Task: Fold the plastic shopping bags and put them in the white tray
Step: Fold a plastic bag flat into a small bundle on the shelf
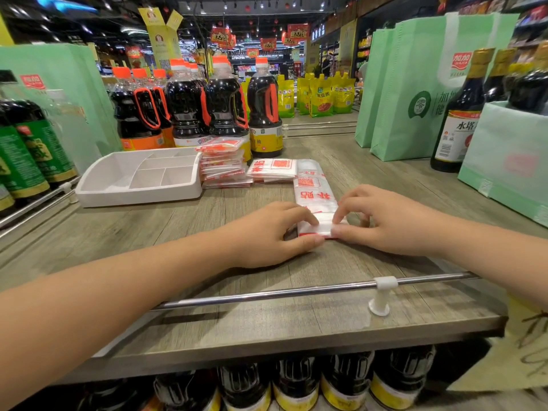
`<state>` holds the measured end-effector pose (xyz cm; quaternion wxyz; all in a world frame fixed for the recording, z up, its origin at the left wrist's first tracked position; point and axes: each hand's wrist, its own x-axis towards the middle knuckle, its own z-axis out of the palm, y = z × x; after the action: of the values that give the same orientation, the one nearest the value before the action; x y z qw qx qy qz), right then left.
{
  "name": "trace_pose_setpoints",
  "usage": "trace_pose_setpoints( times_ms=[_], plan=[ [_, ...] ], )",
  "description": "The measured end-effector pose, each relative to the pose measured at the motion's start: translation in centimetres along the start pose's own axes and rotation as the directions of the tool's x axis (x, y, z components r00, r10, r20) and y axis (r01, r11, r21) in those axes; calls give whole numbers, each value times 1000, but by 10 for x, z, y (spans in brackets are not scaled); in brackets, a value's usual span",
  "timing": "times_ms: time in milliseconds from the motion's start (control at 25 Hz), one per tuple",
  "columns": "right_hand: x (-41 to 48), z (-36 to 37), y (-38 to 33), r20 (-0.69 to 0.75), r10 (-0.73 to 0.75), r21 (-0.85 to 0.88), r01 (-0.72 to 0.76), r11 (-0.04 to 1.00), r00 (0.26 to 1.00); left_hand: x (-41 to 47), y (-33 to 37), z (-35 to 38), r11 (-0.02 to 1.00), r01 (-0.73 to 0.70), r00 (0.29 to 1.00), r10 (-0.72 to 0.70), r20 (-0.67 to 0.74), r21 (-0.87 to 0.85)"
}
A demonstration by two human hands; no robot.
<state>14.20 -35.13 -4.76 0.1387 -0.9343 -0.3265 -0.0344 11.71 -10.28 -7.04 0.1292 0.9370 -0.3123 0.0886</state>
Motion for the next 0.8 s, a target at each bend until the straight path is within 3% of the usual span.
trace_pose_setpoints(
  times_ms=[120,240,320,560,680,800],
  plan=[
    [-2,-6,-1,105,-24,-117,36,993,994,2,0,-7,990,-29,998,21,61,141],
    [-2,-6,-5,57,-99,-266,111,957,993,6,6,-16,922,-156,988,140,70,354],
    [-7,-5,-9,42,-174,-347,178,921,984,3,7,-18,918,-179,984,163,75,354],
    [-23,-12,-8,63,-169,-240,179,954,984,-12,-1,-13,984,-159,987,160,-9,80],
    [-25,-14,-9,-14,-23,79,24,997,1000,-11,0,-11,975,16,995,-38,-95,-224],
    [-22,-14,-9,-29,83,229,-74,971,996,-4,1,-8,909,115,981,-167,-96,-401]
  ],
)
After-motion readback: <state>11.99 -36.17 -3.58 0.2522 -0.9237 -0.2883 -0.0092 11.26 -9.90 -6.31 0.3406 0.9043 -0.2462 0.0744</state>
